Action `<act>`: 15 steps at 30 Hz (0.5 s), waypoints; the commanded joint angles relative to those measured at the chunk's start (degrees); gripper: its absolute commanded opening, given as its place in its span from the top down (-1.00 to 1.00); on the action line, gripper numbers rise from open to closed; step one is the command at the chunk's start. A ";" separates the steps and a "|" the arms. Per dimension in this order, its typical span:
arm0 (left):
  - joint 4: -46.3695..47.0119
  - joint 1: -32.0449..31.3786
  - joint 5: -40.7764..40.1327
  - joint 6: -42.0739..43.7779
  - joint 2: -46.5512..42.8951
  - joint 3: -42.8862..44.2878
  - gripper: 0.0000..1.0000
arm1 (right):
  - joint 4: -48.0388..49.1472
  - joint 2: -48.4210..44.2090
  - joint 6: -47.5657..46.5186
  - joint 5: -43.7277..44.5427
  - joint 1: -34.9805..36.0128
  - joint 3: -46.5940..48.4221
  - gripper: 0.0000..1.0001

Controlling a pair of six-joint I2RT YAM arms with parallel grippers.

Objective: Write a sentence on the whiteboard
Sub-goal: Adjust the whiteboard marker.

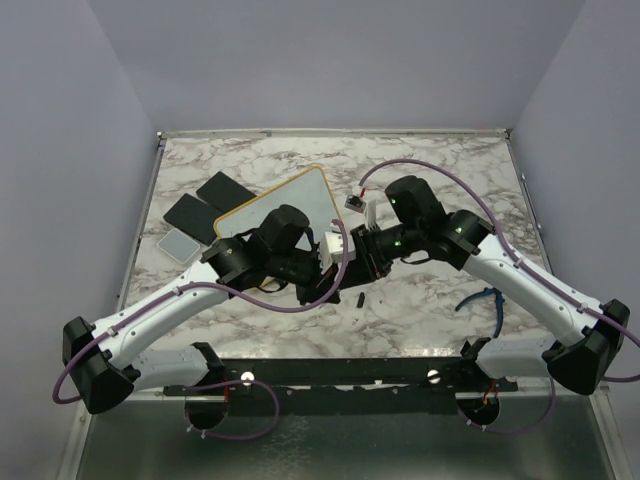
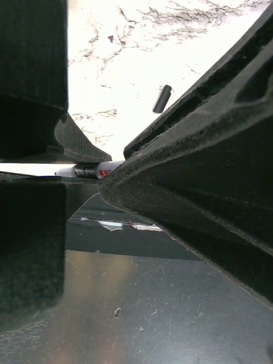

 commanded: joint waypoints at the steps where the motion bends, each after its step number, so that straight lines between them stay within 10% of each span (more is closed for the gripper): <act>1: -0.16 -0.46 -0.77 0.79 0.03 1.59 1.00 | 0.67 -1.16 -0.08 -0.45 -0.04 -0.40 0.54; 11: 0.05 -0.43 -5.25 -0.69 1.61 2.81 1.00 | -0.75 -2.61 -2.67 3.10 -0.04 -1.02 0.99; 15: 1.84 -0.39 -9.30 -1.52 1.09 2.91 -0.39 | 0.64 -4.83 -2.82 7.60 -0.04 -1.94 0.99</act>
